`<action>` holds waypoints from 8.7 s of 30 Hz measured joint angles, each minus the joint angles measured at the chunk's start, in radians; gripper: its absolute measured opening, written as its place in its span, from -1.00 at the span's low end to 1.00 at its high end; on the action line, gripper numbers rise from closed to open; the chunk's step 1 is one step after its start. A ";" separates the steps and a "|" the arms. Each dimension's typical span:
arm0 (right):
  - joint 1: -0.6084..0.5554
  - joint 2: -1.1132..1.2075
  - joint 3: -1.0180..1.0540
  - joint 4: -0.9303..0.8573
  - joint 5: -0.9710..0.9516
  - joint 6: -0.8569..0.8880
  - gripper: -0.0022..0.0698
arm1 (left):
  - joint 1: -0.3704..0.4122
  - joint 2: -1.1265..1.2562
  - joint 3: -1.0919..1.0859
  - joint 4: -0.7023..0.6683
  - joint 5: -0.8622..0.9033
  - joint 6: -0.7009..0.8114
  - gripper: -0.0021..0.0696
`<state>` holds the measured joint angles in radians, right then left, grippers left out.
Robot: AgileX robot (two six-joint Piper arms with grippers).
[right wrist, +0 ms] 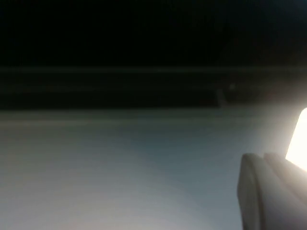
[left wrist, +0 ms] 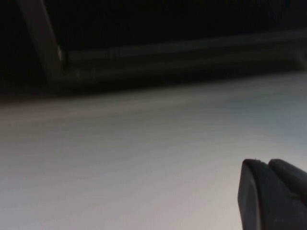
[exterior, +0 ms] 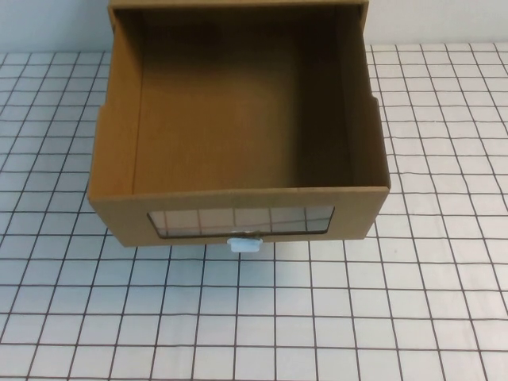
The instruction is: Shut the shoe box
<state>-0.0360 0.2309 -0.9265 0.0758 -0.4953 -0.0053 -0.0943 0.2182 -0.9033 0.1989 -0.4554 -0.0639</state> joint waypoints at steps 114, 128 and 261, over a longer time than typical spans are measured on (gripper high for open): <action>0.560 2.057 -1.184 0.902 1.545 -0.892 -0.97 | -0.023 2.258 -2.041 -1.027 1.696 0.050 -0.96; 0.567 1.704 -1.184 0.851 1.683 -0.820 -0.97 | -0.020 2.028 -2.039 -1.036 1.722 0.084 -0.96; 0.513 0.155 0.479 -0.053 0.964 -0.066 -0.98 | -0.189 0.253 0.520 -0.389 0.841 0.095 -0.96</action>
<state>0.4768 0.3861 -0.4476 0.0228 0.4688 -0.0708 -0.2837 0.4708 -0.3828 -0.1896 0.3858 0.0309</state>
